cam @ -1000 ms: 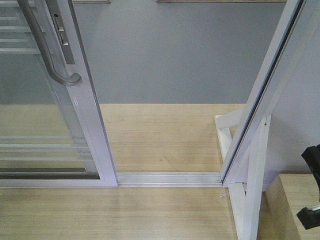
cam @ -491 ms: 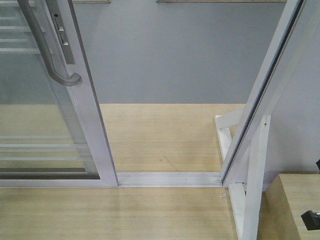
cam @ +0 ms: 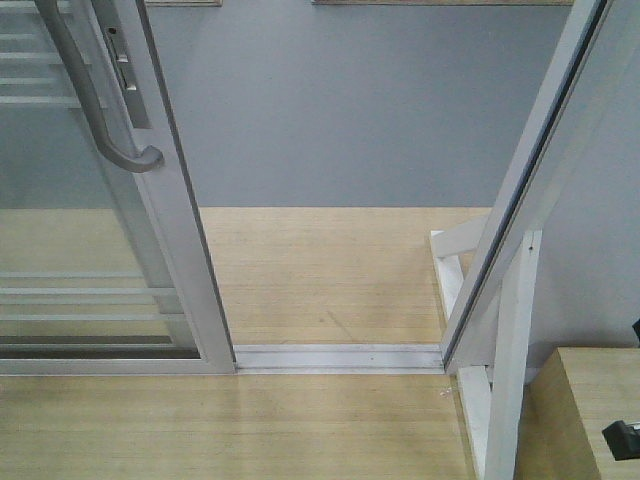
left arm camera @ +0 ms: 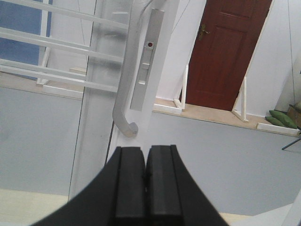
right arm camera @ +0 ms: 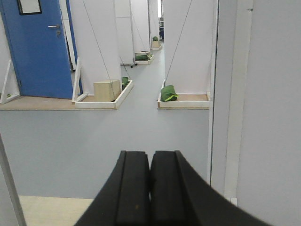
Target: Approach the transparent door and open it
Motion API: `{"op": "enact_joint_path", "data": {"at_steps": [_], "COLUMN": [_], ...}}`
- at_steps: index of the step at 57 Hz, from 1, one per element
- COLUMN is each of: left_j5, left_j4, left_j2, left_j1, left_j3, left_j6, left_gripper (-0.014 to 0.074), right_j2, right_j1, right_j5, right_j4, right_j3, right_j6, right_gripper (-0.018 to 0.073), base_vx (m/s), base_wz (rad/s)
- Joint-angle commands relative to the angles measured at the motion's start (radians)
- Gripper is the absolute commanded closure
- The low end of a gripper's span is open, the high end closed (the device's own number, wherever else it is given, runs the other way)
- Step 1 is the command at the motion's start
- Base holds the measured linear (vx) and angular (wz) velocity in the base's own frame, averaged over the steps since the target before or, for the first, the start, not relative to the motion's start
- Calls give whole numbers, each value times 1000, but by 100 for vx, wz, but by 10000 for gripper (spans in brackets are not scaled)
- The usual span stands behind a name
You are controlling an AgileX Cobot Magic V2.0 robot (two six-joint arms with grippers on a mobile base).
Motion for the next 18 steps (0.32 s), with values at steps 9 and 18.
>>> {"op": "enact_joint_path", "data": {"at_steps": [9,18], "left_j5": [-79,-79], "left_j4": [-11,-11], "left_j2": [7,7], "left_j1": [-5,-5], "left_j3": [13,13], "left_j6": [2,2], "left_gripper": [600,600], "right_j2": [-16,-16], "right_j1": [-6,-6], "right_j5": [-77,-77], "right_j4": [-1,-1], "right_j3": [5,5], "right_j6": [0,0], "right_gripper": [443,443], "base_vx": [0,0], "base_wz": [0,0]}}
